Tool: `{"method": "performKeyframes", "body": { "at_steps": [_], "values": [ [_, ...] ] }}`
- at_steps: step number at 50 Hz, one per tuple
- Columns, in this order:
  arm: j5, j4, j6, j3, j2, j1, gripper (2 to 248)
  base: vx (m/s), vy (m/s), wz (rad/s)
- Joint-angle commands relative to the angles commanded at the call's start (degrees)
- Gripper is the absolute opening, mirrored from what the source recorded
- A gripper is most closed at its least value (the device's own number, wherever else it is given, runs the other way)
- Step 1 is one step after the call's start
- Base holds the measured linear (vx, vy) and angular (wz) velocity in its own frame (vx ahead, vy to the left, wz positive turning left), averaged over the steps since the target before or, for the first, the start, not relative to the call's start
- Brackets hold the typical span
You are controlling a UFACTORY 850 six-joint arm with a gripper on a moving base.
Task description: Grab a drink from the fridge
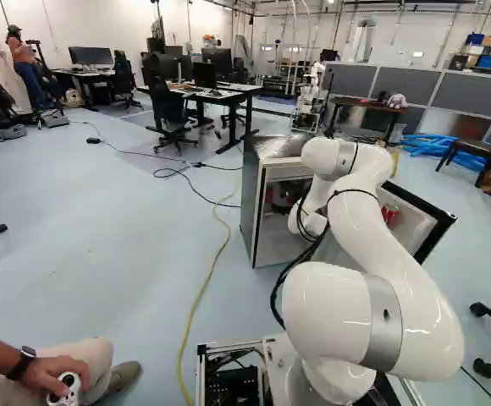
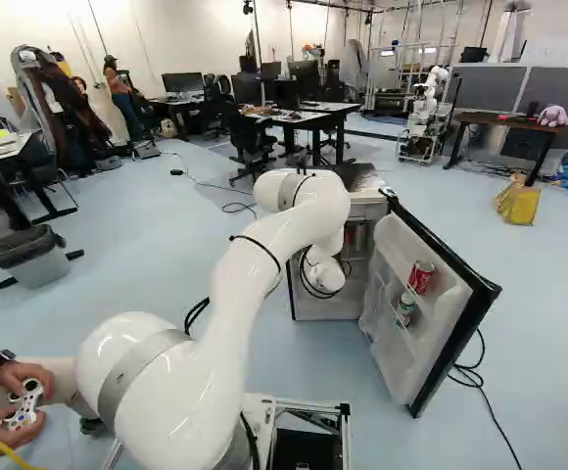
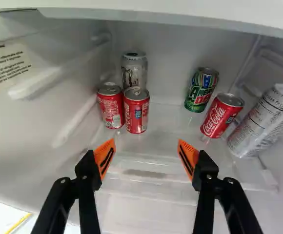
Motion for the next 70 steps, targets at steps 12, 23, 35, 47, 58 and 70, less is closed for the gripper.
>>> {"method": "performKeyframes", "body": {
  "at_steps": [12,23,35,47,58,70],
  "values": [
    [0.00,0.00,0.00,-2.10,-1.12,0.76,187,0.000,0.000,0.000],
    [0.00,0.00,0.00,-4.40,-2.36,1.33,187,0.000,0.000,0.000],
    [0.00,0.00,0.00,-7.18,-3.86,1.68,187,0.000,0.000,0.000],
    [0.00,0.00,0.00,-10.18,-5.50,2.01,187,0.000,0.000,0.000],
    [0.00,0.00,0.00,-13.05,-7.08,2.30,187,0.000,0.000,0.000],
    [0.00,0.00,0.00,-16.31,-8.90,2.60,187,0.000,0.000,0.000]
  ]
}}
